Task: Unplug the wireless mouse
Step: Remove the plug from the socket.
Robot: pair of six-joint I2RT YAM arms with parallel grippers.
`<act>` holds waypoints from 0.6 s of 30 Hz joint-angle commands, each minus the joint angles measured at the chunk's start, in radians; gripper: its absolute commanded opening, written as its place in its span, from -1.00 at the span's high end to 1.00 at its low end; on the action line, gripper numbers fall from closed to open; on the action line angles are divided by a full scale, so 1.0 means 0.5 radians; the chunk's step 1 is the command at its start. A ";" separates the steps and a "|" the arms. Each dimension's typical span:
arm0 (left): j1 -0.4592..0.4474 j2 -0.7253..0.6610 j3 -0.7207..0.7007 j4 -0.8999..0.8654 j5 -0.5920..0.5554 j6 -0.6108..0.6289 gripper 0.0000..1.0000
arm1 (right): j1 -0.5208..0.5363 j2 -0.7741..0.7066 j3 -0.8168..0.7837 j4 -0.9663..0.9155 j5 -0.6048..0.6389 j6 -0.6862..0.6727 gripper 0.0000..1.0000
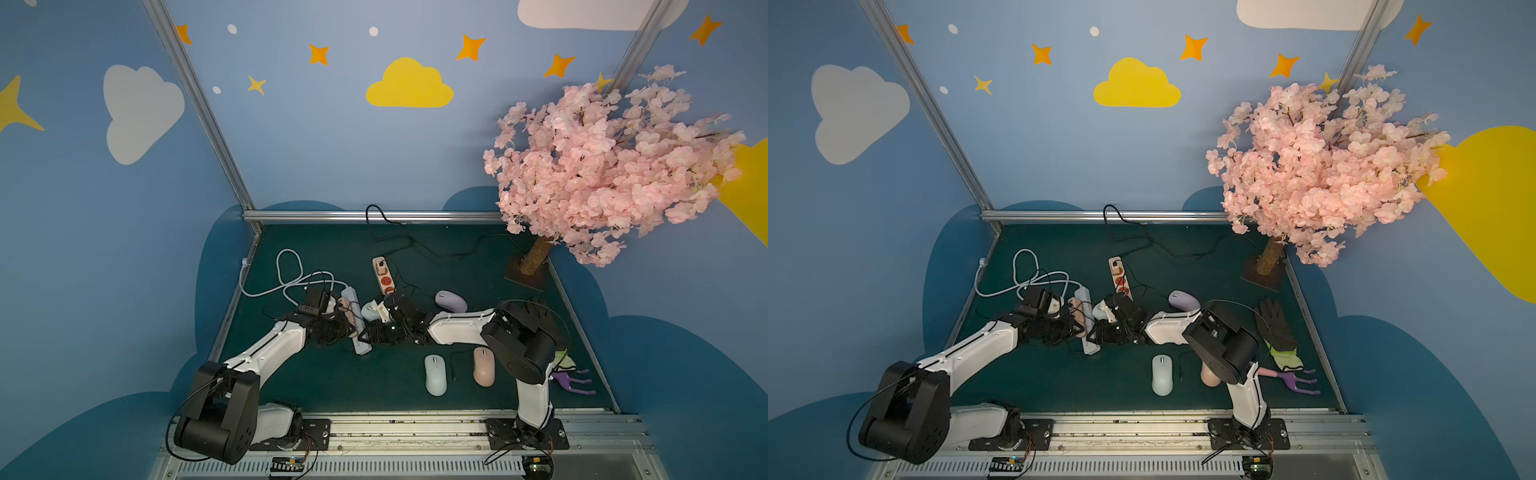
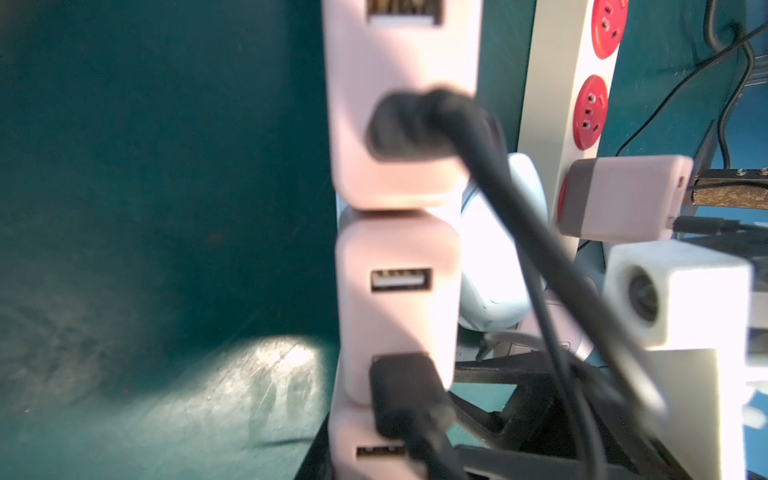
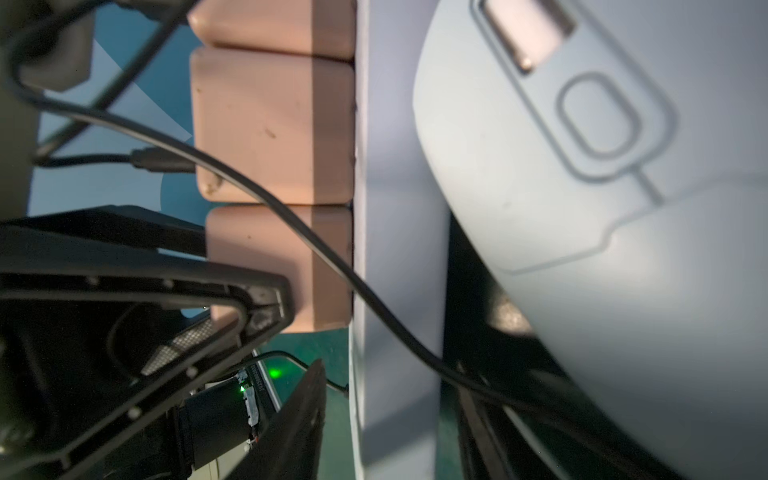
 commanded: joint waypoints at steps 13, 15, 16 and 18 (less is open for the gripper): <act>0.029 -0.018 -0.075 0.028 0.133 0.032 0.94 | -0.006 0.082 0.028 0.073 -0.045 0.075 0.55; 0.036 -0.079 -0.106 0.101 0.182 0.024 0.94 | -0.008 0.076 -0.002 0.083 -0.016 0.110 0.73; 0.038 -0.110 -0.121 0.139 0.201 0.020 0.93 | -0.008 0.072 -0.017 0.080 0.007 0.132 0.80; 0.040 -0.184 -0.152 0.180 0.203 0.015 0.94 | -0.011 0.073 -0.044 0.078 0.037 0.181 0.90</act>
